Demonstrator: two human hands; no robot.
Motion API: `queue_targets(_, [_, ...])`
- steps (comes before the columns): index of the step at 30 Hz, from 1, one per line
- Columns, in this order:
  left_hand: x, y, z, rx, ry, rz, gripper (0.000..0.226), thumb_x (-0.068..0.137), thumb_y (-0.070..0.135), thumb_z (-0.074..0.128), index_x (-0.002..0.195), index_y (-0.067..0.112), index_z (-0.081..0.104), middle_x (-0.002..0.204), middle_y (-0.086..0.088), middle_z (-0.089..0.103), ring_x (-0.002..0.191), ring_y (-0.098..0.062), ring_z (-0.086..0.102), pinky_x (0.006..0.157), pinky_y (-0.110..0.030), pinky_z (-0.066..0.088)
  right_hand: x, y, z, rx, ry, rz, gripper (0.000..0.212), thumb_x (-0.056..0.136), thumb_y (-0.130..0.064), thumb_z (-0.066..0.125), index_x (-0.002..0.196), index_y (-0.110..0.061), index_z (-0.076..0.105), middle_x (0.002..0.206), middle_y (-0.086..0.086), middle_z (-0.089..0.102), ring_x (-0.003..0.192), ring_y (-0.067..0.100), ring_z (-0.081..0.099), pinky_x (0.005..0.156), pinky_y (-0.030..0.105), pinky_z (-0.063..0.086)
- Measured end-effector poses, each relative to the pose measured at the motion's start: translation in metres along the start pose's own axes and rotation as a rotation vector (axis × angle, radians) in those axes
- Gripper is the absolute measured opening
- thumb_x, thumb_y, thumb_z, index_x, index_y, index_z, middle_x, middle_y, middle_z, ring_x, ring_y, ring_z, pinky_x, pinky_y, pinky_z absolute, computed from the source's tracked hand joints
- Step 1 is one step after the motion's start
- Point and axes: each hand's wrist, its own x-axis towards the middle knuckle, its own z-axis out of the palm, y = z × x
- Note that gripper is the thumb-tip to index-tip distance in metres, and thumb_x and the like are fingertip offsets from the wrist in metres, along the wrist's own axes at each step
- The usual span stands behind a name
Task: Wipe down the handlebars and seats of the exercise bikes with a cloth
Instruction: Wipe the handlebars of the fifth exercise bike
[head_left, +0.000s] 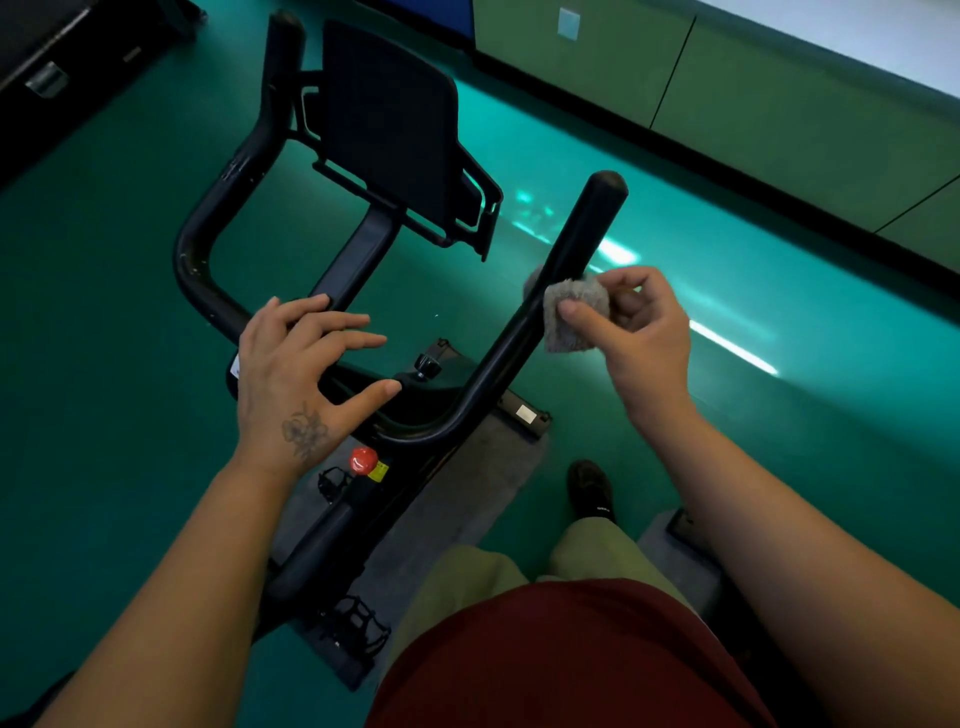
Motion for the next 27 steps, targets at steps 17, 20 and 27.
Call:
queue_targets(17, [0.001, 0.001, 0.000, 0.000, 0.004, -0.018, 0.051, 0.084, 0.070, 0.071, 0.117, 0.031, 0.078, 0.131, 0.013, 0.069, 0.142, -0.020, 0.048, 0.126, -0.052, 0.020, -0.013, 0.001, 0.013, 0.123, 0.002, 0.119, 0.043, 0.073, -0.012, 0.091, 0.095, -0.018, 0.055, 0.097, 0.015, 0.068, 0.089, 0.024, 0.067, 0.076, 0.041, 0.055])
queue_targets(20, [0.001, 0.001, -0.001, -0.004, 0.001, -0.022, 0.050, 0.084, 0.070, 0.072, 0.117, 0.032, 0.078, 0.131, 0.014, 0.069, 0.142, -0.019, 0.048, 0.126, -0.053, 0.020, 0.006, -0.013, 0.007, 0.134, -0.002, 0.089, 0.047, 0.067, -0.017, 0.092, 0.093, -0.020, 0.053, 0.099, 0.019, 0.065, 0.088, 0.028, 0.064, 0.076, 0.043, 0.051])
queue_targets(27, [0.001, 0.002, 0.000, -0.018, 0.005, -0.026, 0.051, 0.083, 0.071, 0.072, 0.117, 0.033, 0.078, 0.130, 0.015, 0.069, 0.142, -0.019, 0.047, 0.126, -0.053, 0.020, -0.005, -0.003, 0.013, 0.132, -0.066, 0.136, 0.045, 0.070, -0.009, 0.088, 0.094, -0.020, 0.051, 0.097, 0.013, 0.068, 0.086, 0.025, 0.065, 0.069, 0.035, 0.052])
